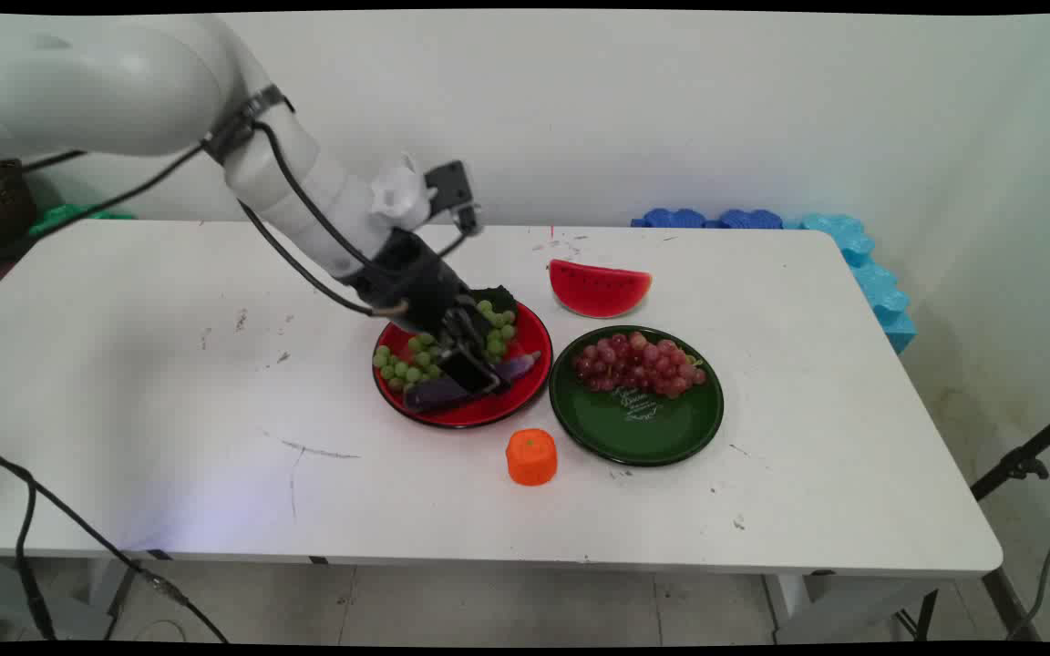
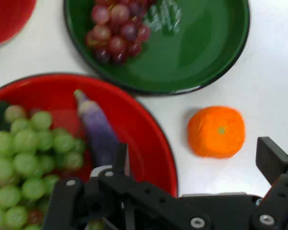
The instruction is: Pick up the eggplant from the red plate
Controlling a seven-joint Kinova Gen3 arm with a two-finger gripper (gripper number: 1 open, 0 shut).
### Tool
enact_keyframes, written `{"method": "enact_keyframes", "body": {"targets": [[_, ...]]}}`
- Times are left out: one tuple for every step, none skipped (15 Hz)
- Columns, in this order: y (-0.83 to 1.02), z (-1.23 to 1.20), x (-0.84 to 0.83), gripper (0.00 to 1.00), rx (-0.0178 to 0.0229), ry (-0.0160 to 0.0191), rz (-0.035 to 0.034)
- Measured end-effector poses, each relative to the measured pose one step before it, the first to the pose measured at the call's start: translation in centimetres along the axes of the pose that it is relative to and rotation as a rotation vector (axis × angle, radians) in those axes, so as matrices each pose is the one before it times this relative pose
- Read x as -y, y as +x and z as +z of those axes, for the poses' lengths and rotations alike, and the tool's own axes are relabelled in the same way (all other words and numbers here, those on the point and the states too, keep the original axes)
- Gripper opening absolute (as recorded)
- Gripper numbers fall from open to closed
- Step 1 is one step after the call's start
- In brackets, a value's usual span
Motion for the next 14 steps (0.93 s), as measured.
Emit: {"method": "enact_keyframes", "body": {"targets": [[-0.328,-0.299,0.565,1.0,0.01656,0.01243,0.0012],[-0.272,-0.169,0.453,1.0,0.01312,0.00999,0.00181],[-0.35,0.007,0.509,1.0,0.01426,0.01174,0.00122],[-0.385,0.271,0.482,1.0,0.01502,0.00981,0.00053],[-0.355,0.329,0.446,1.0,0.01399,0.00856,-0.00029],[-0.257,0.426,0.325,1.0,0.01158,0.00597,0.00022],[-0.306,0.458,0.266,1.0,0.011,0.00505,-0.00262],[-0.4,0.567,0.292,1.0,0.01282,0.00584,-0.00312],[-0.174,0.403,0.118,1.0,0.00685,0.00169,0.00184],[-0.19,0.401,0.075,1.0,0.00531,0.00188,0.00081],[-0.245,0.445,0.063,1.0,0.00592,0.00237,-0.00013],[-0.159,0.532,0.025,1.0,0.00366,0.00119,0.00055],[-0.14,0.517,-0.017,1.0,0.00171,-0.00021,-0.00161],[-0.119,0.407,-0.018,1.0,0.0009,-0.00056,-0.00188]]}}
